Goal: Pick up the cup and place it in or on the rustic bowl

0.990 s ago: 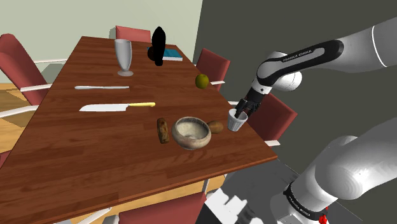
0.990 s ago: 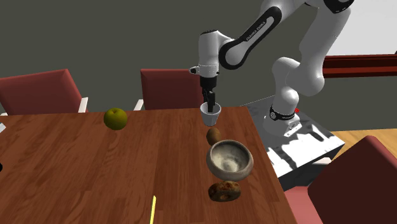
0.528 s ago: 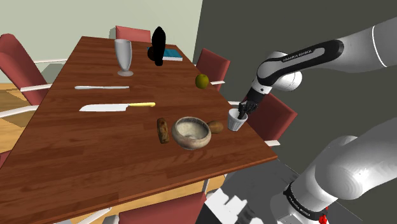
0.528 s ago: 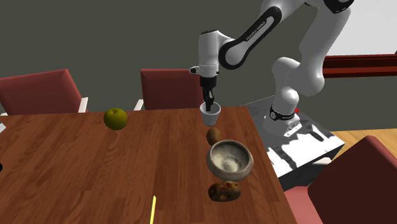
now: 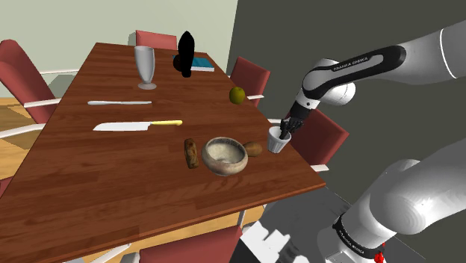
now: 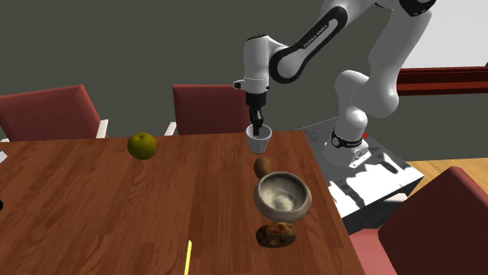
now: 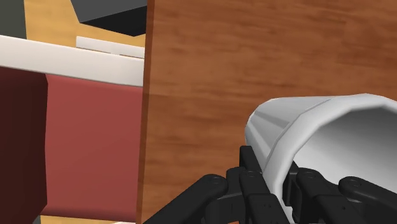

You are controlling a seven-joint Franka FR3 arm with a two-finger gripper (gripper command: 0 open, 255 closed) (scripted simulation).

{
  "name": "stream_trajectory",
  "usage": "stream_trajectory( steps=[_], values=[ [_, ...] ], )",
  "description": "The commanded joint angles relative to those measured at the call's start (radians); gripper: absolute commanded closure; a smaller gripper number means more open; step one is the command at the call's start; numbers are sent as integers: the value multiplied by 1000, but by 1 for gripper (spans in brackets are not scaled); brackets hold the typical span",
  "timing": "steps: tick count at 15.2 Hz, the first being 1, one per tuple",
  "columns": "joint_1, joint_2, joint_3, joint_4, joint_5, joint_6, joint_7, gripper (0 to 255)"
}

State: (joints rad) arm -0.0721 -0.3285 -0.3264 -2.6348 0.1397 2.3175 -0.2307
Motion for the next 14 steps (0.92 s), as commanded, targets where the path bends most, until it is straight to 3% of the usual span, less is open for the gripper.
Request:
stream_trajectory(
  steps=[1, 14],
  values=[
    [-4, -19, 4, 10, -9, -28, 11, 255],
    [-22, -119, 31, 112, -48, -224, 69, 255]
  ],
)
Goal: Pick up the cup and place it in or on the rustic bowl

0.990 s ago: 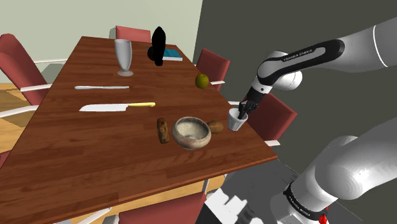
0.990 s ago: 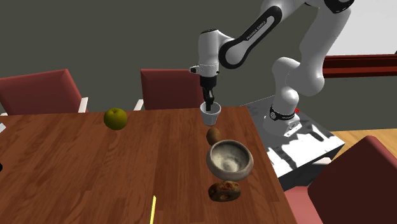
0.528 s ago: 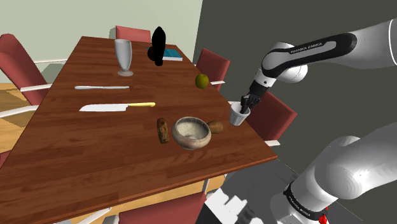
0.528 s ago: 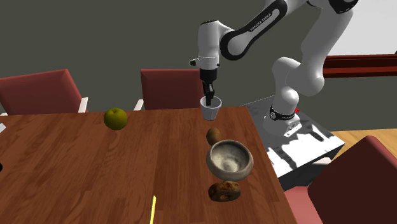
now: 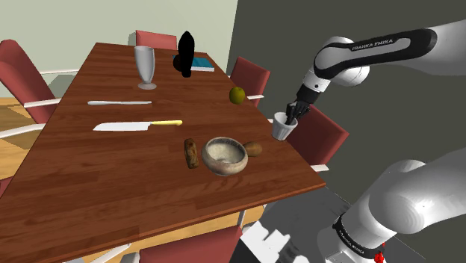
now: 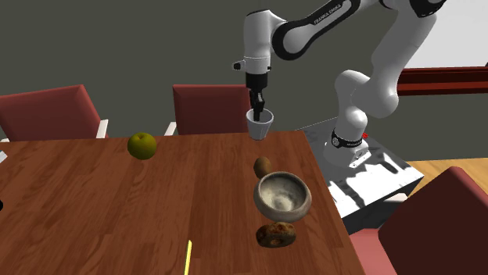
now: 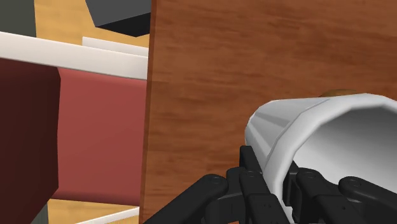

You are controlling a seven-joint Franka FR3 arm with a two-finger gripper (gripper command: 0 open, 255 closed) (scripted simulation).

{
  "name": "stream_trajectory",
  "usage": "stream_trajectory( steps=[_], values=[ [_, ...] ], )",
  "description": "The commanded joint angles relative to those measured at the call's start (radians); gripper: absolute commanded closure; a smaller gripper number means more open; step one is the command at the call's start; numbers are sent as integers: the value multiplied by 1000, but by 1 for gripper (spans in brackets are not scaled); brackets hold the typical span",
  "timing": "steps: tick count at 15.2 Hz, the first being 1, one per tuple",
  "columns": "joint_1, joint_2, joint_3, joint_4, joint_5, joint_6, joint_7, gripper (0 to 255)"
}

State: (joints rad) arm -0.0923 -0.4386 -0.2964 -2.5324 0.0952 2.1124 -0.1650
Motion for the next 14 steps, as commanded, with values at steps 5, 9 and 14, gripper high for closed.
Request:
stream_trajectory(
  steps=[5, 9, 14],
  values=[
    [-5, -34, 10, 58, -10, -90, 20, 255],
    [-5, -49, 15, 100, -13, -146, 32, 255],
    [-5, -62, 22, 158, -16, -215, 46, 255]
  ],
)
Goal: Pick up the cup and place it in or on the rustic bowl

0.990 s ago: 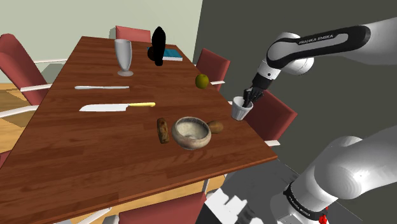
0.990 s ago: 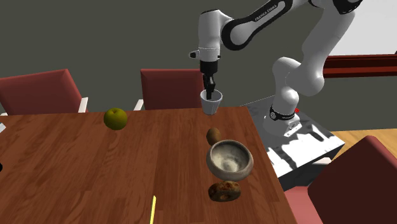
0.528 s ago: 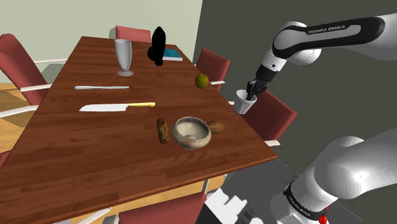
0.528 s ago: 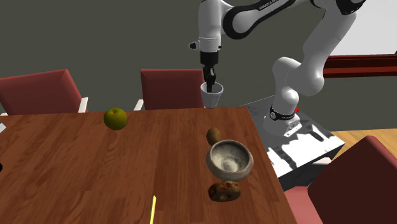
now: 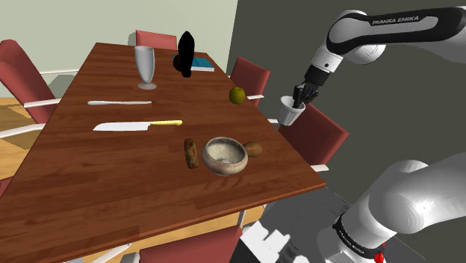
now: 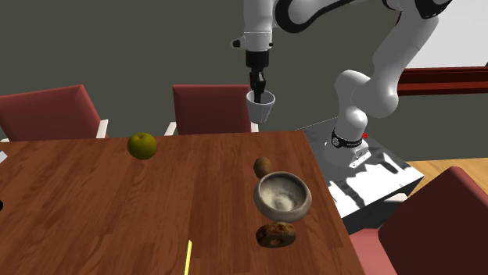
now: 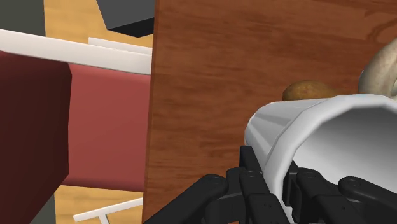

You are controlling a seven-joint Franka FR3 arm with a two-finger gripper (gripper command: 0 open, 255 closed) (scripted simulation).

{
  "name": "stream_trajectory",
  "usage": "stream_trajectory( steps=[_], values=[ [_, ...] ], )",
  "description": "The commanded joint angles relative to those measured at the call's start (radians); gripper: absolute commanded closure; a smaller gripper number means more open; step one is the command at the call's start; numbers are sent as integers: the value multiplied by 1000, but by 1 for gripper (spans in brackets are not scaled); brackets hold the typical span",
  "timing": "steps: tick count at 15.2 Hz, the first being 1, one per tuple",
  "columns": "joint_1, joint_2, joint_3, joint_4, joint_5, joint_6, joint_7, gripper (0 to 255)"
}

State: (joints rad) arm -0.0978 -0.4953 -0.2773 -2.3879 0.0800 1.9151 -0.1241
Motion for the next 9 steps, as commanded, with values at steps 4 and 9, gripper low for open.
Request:
stream_trajectory(
  steps=[4, 9],
  values=[
    [10, -16, 25, 37, 7, -48, 36, 255],
    [58, -31, 124, 23, 51, -31, 158, 255]
  ],
)
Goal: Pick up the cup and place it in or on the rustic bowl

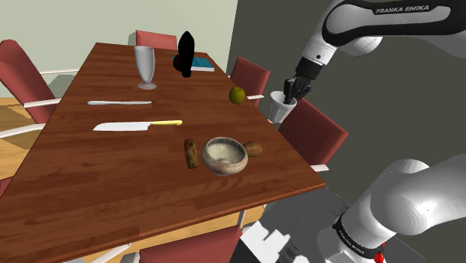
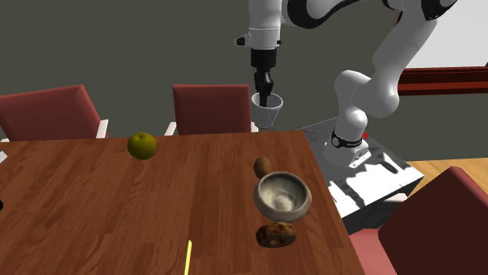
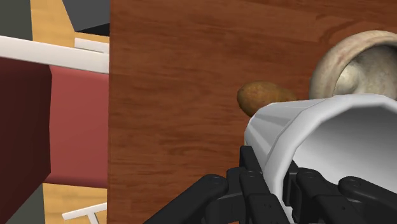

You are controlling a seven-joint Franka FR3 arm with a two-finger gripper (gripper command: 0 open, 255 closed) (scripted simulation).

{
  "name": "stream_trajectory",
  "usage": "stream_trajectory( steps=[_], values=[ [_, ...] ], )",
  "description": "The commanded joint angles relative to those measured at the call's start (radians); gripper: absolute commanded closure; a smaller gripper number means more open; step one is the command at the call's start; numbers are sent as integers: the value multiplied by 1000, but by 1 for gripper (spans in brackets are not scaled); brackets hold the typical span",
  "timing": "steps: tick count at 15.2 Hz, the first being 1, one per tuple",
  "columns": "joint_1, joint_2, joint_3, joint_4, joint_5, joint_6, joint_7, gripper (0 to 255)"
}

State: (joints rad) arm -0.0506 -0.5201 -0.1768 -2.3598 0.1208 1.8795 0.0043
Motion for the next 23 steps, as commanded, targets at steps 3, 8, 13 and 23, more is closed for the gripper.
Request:
stream_trajectory(
  steps=[3, 8, 13, 23],
  values=[
    [42, -1, 81, 0, 38, 16, 102, 255],
    [91, 32, 176, 31, 79, 39, 221, 255],
    [135, 91, 267, 91, 108, 62, 338, 255],
    [153, 133, 303, 25, 125, 177, 360, 255]
  ],
)
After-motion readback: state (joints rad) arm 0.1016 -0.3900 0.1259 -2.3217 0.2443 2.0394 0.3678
